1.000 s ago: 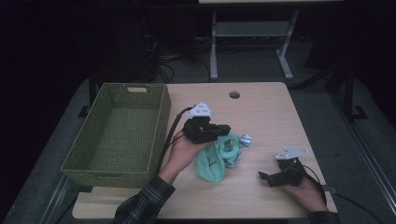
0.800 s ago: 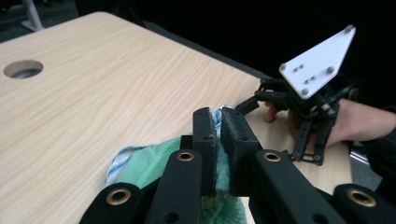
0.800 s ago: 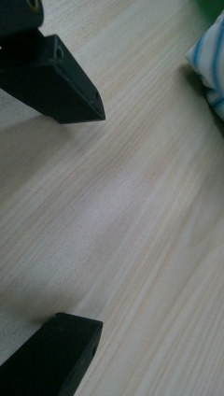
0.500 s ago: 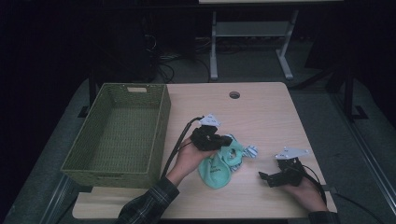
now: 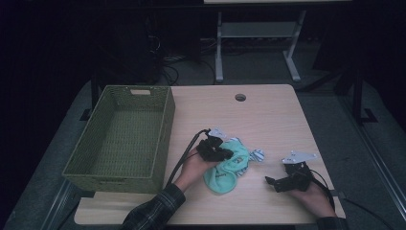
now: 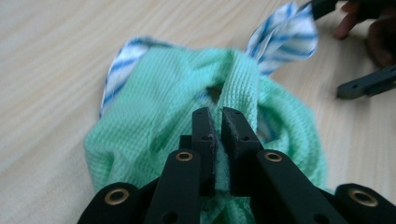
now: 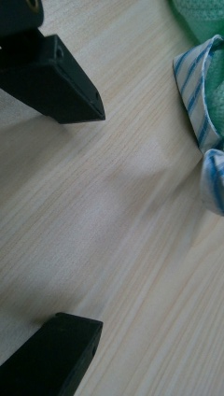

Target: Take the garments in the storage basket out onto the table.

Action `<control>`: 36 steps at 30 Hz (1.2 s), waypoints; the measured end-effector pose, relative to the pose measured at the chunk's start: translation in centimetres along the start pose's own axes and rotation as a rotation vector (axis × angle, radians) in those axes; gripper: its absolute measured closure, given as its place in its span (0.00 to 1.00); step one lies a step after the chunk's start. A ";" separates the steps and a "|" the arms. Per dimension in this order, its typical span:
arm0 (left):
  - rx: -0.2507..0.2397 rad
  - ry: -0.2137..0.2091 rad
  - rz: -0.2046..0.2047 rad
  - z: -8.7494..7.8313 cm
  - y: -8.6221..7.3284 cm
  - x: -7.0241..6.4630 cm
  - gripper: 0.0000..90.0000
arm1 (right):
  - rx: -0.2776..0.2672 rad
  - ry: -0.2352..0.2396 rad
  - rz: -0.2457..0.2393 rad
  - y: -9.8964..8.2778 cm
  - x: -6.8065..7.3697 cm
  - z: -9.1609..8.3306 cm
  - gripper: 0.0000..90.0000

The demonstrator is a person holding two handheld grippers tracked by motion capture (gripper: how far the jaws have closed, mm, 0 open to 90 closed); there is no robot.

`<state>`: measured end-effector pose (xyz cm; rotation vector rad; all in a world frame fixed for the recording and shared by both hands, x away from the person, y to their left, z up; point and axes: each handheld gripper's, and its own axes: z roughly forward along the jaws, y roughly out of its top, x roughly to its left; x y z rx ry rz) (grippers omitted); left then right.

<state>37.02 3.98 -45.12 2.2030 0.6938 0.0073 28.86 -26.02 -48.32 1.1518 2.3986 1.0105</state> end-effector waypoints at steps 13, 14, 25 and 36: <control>0.044 0.024 0.014 0.8 -0.7 0.2 0.79 | 0.000 0.001 0.000 0.0 0.0 0.0 0.02; 0.046 0.021 0.020 0.5 -0.6 0.3 0.74 | 0.000 -0.001 0.000 0.0 0.0 0.0 0.02; -0.047 0.018 0.026 -3.2 0.0 0.6 0.55 | 0.000 -0.003 0.002 0.0 0.0 0.0 0.02; -0.051 0.045 0.057 -5.1 -0.9 -0.7 0.56 | -0.001 -0.003 0.003 0.0 0.0 0.0 0.02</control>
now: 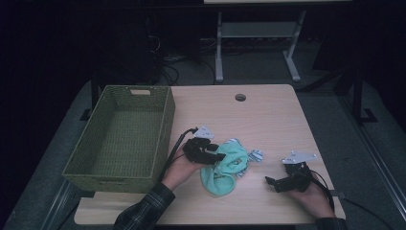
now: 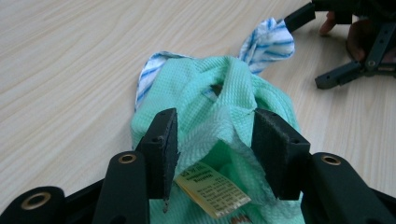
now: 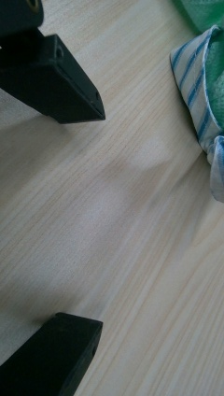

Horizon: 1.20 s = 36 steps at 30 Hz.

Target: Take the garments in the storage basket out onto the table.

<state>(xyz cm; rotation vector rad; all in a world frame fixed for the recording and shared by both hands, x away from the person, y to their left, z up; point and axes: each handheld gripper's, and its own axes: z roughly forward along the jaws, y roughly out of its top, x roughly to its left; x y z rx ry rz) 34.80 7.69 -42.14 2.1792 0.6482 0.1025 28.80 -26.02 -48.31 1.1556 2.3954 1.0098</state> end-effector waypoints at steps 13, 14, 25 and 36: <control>-0.014 0.037 0.018 -2.4 -2.1 -2.5 0.72 | 0.000 0.000 -0.001 0.0 0.0 0.0 0.02; -0.009 0.033 0.016 -2.6 -2.3 -2.6 0.75 | -0.001 0.000 -0.002 0.0 0.0 0.0 0.02; 0.088 0.014 -0.024 -3.1 -5.1 -3.6 1.00 | 0.000 0.000 -0.001 0.0 0.0 0.0 0.02; 0.143 0.036 -0.036 -2.2 -6.6 -3.8 0.99 | 0.000 0.000 -0.001 0.0 0.0 0.0 0.02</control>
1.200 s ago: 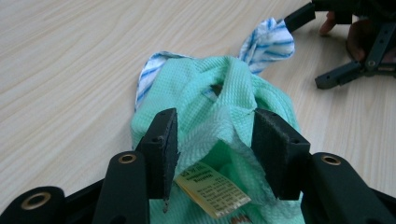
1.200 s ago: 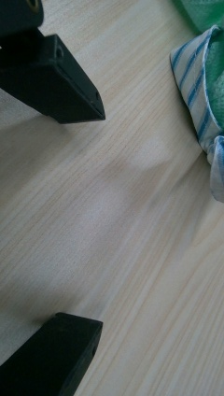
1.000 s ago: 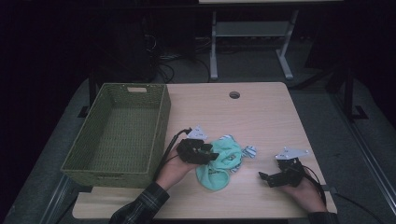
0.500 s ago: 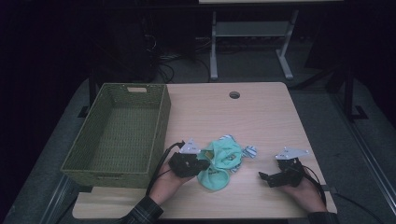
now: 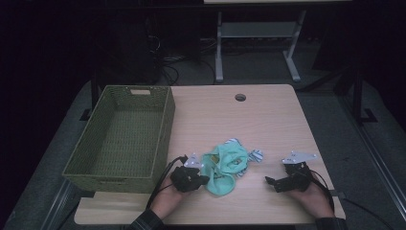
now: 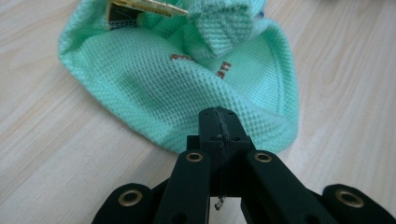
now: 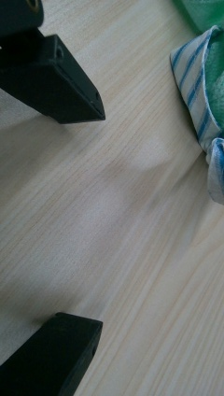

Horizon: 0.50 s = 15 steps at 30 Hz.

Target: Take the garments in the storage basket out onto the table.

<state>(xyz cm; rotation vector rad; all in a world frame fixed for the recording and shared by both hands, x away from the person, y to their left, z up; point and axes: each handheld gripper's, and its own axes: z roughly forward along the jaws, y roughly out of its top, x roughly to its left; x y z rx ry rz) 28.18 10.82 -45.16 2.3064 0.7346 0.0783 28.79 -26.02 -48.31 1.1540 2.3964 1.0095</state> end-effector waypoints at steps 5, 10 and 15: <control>0.003 -0.004 -0.014 1.0 -0.1 0.3 0.99 | -0.001 -0.001 0.001 0.0 0.0 0.0 0.03; 0.022 -0.003 0.009 1.0 -0.1 0.4 0.99 | 0.001 -0.006 -0.002 0.1 0.1 -0.5 0.20; 0.031 -0.015 0.007 1.0 0.0 0.6 0.99 | -0.013 -0.024 -0.021 0.5 0.5 -1.1 0.40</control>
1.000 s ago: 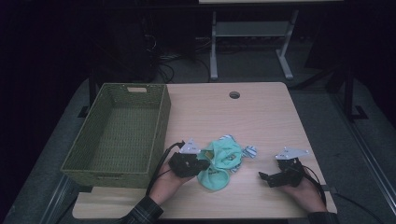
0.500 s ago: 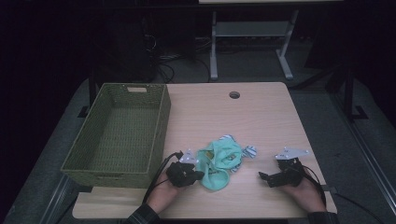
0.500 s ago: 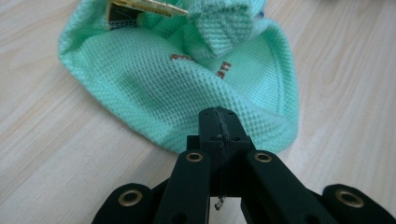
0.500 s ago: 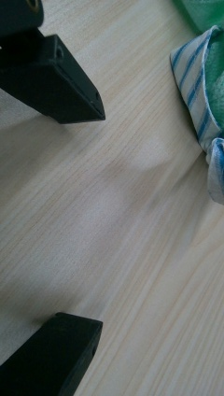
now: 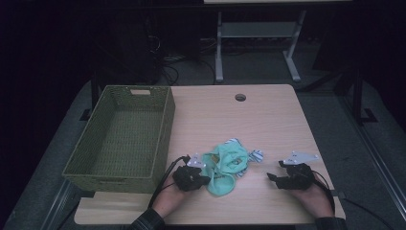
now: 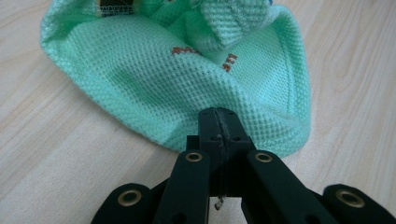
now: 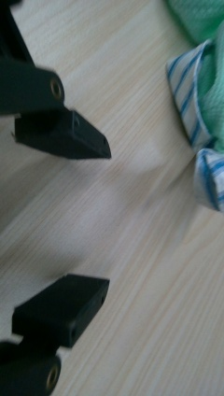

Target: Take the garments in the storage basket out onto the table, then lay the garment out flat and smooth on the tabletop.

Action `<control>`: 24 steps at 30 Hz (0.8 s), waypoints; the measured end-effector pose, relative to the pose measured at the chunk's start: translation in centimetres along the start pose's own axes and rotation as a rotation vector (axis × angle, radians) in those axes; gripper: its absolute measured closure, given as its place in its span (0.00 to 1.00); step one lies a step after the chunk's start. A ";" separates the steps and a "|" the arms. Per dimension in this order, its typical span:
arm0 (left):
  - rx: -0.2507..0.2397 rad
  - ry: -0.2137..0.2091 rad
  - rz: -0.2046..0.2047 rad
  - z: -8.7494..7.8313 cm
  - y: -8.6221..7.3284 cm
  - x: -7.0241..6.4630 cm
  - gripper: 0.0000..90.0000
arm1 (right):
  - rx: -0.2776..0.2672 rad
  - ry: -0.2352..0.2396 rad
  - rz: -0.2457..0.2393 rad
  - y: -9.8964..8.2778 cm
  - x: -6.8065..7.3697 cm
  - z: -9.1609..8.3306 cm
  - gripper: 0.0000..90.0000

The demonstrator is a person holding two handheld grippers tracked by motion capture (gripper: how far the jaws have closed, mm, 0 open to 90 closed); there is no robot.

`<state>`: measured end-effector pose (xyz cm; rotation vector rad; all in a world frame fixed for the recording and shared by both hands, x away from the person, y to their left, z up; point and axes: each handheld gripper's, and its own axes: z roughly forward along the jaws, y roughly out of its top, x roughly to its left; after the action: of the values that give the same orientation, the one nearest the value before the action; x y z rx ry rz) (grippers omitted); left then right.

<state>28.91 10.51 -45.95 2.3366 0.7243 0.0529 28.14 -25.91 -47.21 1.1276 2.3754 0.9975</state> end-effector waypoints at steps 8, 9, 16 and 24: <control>0.002 -0.006 0.003 0.0 0.0 0.1 0.99 | -0.070 0.067 0.036 1.4 -0.1 -0.6 0.54; 0.002 -0.006 0.002 0.0 0.0 0.1 0.99 | -0.076 0.079 0.038 1.6 -0.1 -0.5 0.54; 0.007 -0.001 0.006 0.0 0.1 0.0 0.99 | -0.096 0.125 0.052 2.9 -0.1 0.2 0.54; 0.010 0.003 0.006 0.0 0.1 -0.1 0.99 | -0.099 0.172 0.089 4.2 -0.1 1.7 0.62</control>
<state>28.92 10.40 -45.88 2.3484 0.7209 0.0560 31.43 -23.40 -45.46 1.1619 2.3939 1.2749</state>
